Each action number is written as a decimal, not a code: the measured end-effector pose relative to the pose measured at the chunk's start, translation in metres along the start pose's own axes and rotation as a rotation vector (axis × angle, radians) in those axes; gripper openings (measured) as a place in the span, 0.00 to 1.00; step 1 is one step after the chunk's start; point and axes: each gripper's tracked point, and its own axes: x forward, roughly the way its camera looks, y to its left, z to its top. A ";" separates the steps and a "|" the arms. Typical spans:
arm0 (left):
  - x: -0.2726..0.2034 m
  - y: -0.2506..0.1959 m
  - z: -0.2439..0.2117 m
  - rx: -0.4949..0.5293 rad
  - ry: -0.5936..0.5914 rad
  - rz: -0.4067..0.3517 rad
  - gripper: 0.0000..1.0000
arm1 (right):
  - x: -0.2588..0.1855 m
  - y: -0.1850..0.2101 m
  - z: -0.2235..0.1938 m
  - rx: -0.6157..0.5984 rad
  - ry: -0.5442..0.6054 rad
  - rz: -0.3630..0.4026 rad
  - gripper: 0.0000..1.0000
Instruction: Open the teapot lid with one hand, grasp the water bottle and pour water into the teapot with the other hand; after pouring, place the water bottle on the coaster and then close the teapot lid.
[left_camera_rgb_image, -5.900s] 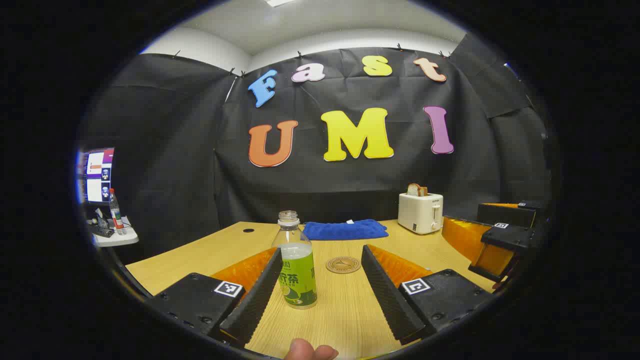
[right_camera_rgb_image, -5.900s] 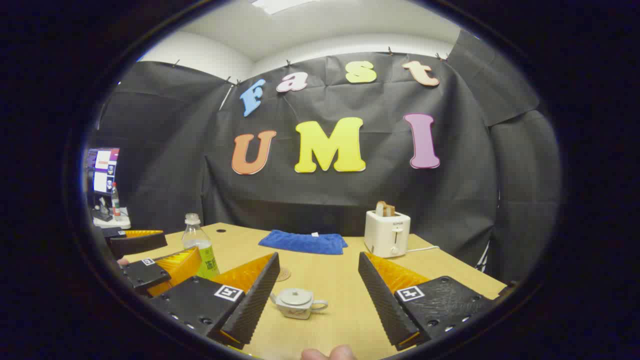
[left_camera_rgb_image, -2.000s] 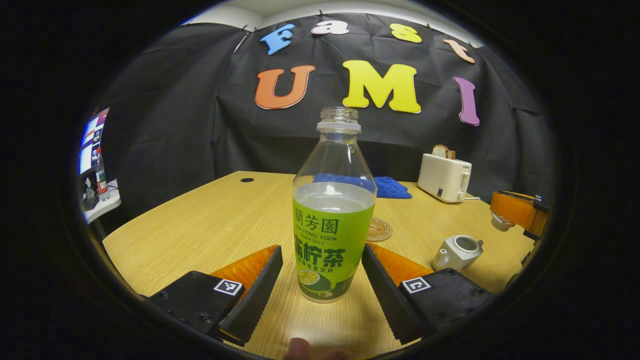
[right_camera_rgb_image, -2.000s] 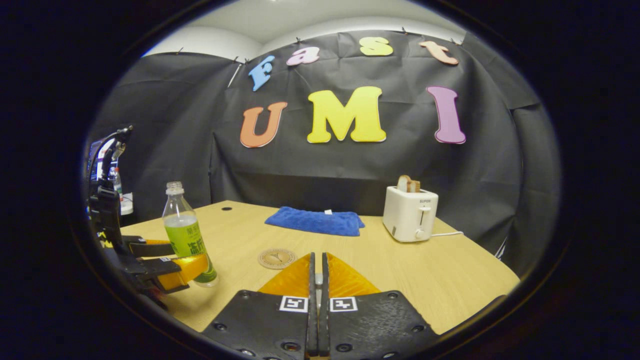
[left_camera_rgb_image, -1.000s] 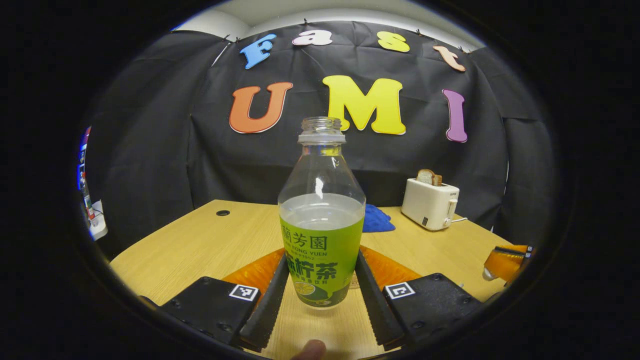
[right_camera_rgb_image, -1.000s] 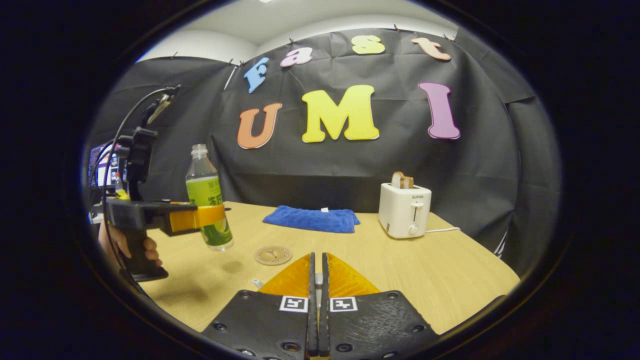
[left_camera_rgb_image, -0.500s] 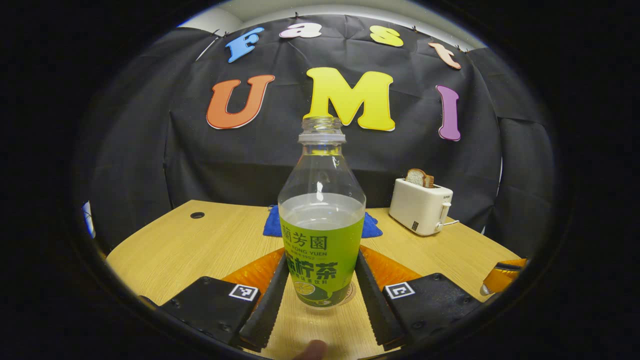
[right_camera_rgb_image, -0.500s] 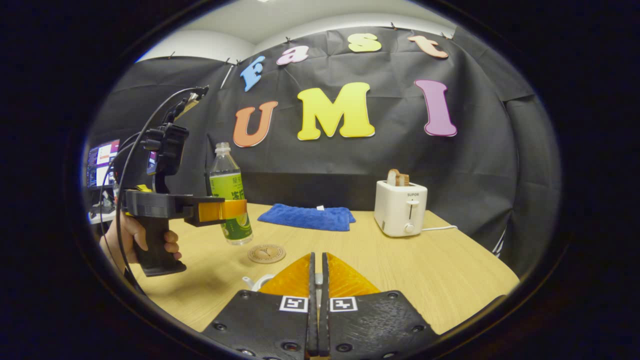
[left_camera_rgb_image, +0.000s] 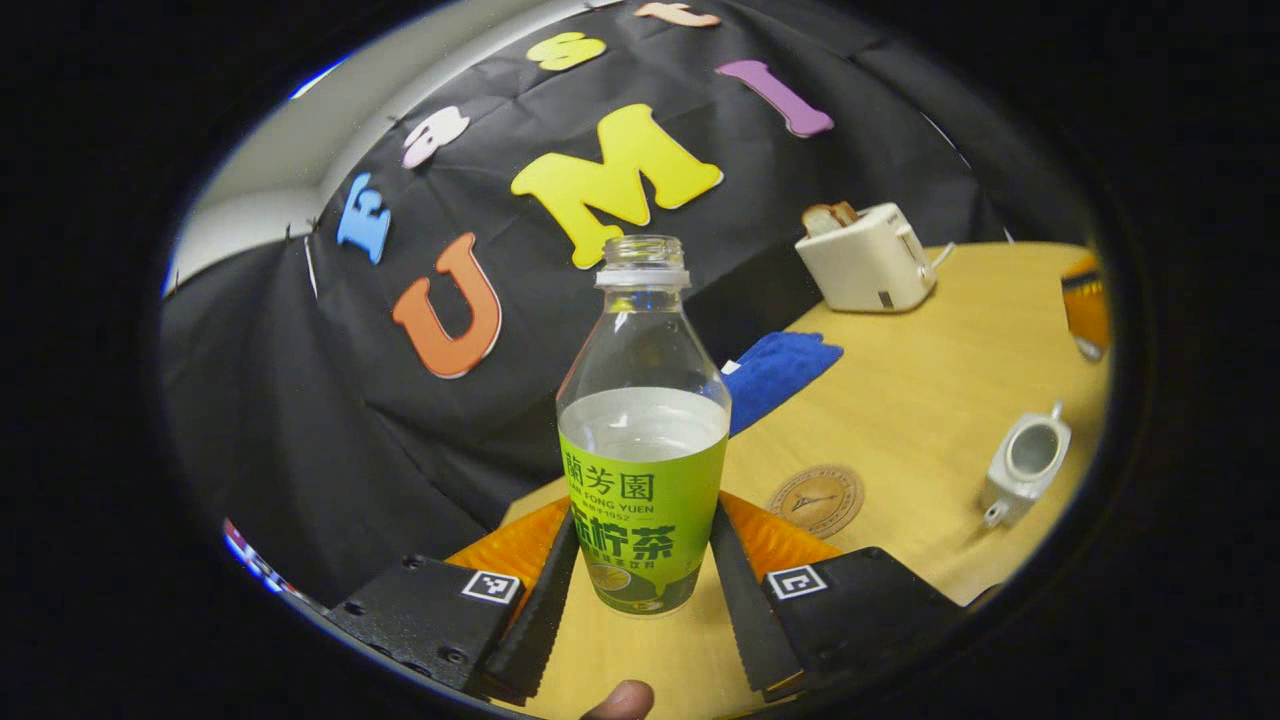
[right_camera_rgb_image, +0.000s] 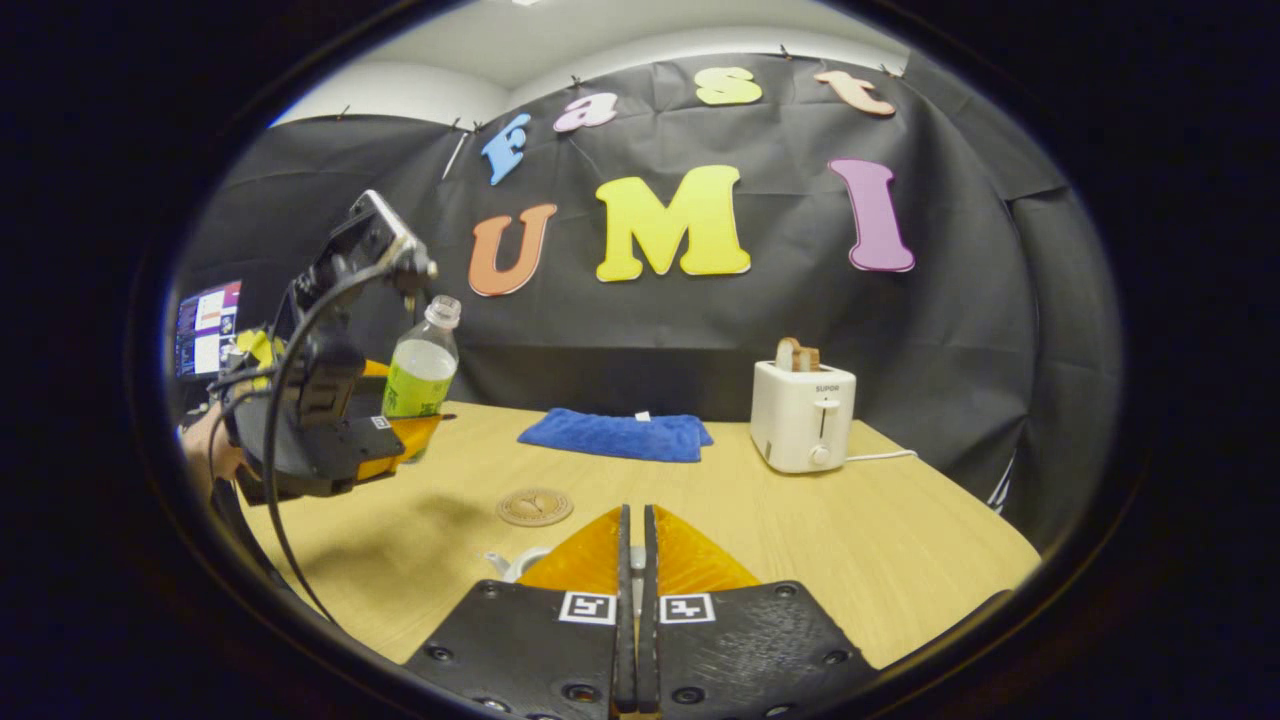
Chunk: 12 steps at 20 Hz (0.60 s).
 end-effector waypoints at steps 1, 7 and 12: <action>-0.003 0.002 0.000 0.096 -0.002 0.016 0.74 | 0.000 -0.001 0.000 0.002 0.000 0.000 0.01; -0.015 -0.009 -0.006 0.454 0.003 0.012 0.74 | -0.003 -0.006 -0.007 0.016 0.009 -0.001 0.01; -0.031 -0.034 -0.002 0.698 -0.039 -0.003 0.74 | -0.009 -0.017 -0.008 0.007 0.006 -0.015 0.01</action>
